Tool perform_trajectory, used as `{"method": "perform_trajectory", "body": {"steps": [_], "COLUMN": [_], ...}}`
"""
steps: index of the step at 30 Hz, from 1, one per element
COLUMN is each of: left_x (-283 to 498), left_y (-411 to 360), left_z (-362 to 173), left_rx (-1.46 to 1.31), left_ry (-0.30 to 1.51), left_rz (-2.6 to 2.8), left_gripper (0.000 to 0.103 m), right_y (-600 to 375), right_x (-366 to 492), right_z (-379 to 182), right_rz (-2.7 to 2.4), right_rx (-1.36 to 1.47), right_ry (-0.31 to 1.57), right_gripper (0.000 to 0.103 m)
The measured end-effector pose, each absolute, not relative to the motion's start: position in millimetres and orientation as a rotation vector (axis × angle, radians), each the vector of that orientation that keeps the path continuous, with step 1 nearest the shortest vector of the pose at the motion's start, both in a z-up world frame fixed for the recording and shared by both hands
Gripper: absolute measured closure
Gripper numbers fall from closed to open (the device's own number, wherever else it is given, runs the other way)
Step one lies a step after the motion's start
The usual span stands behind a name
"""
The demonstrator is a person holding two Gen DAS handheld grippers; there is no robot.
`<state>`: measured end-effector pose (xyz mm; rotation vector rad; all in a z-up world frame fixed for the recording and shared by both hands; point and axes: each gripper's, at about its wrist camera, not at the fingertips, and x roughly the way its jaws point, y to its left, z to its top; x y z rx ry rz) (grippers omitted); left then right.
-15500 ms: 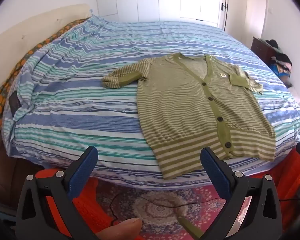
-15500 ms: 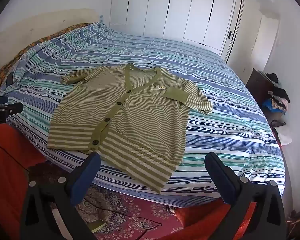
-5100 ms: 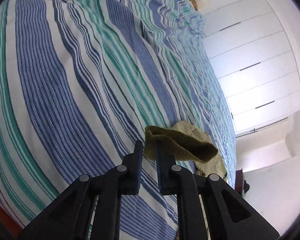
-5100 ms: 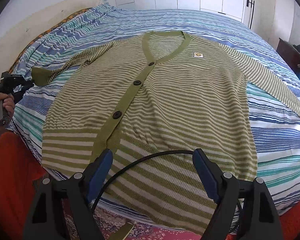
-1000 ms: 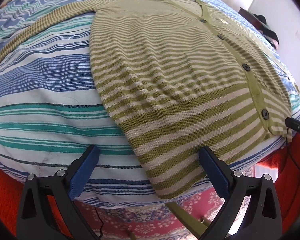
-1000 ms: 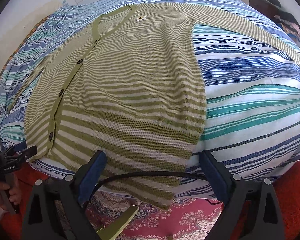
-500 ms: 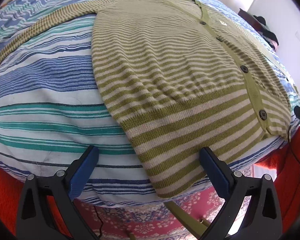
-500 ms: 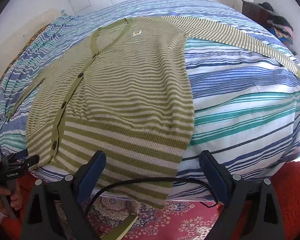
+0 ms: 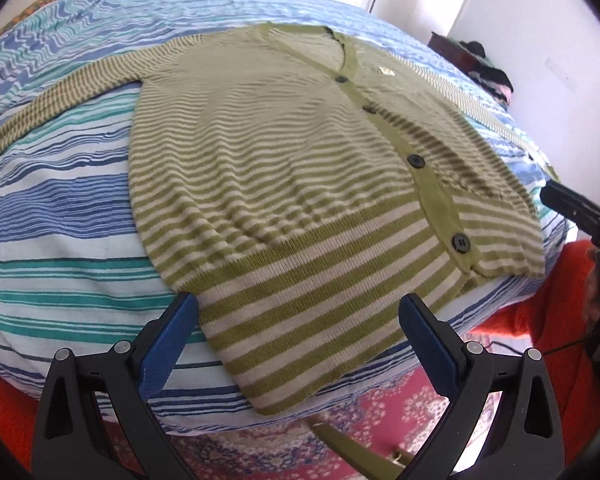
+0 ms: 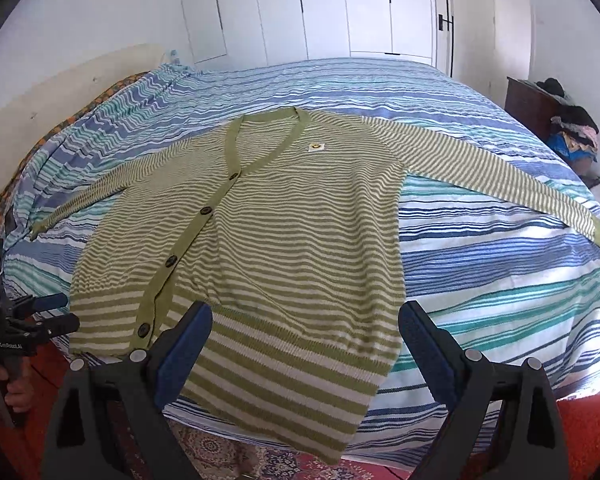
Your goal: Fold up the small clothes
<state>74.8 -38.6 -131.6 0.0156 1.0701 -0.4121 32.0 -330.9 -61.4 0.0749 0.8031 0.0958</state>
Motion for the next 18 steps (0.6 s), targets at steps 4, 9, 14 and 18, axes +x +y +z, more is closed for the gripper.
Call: {"method": "perform_trajectory", "body": {"steps": [4,9,14,18], "left_x": [73,69,58,59], "left_y": [-56,-56,-62,-61], "left_z": [-157,-162,-170,-168], "left_rx": [0.150,0.145,0.196,0.184], "left_ry": [1.157,1.179,1.185,1.186], "left_rz": [-0.394,-0.397,-0.391,-0.394], "left_gripper": [0.000,0.000,0.000,0.000], "right_y": [-307,-306,-302,-301], "right_x": [61,62,60,60], "right_z": [-118,-134,-136,-136], "right_rz": [0.201,0.203,0.199,0.199], "right_rx": [0.067,0.061,0.035,0.029], "right_ry": [1.058,1.095,1.094,1.094], "right_gripper": [0.009,0.007,0.006,0.005]}}
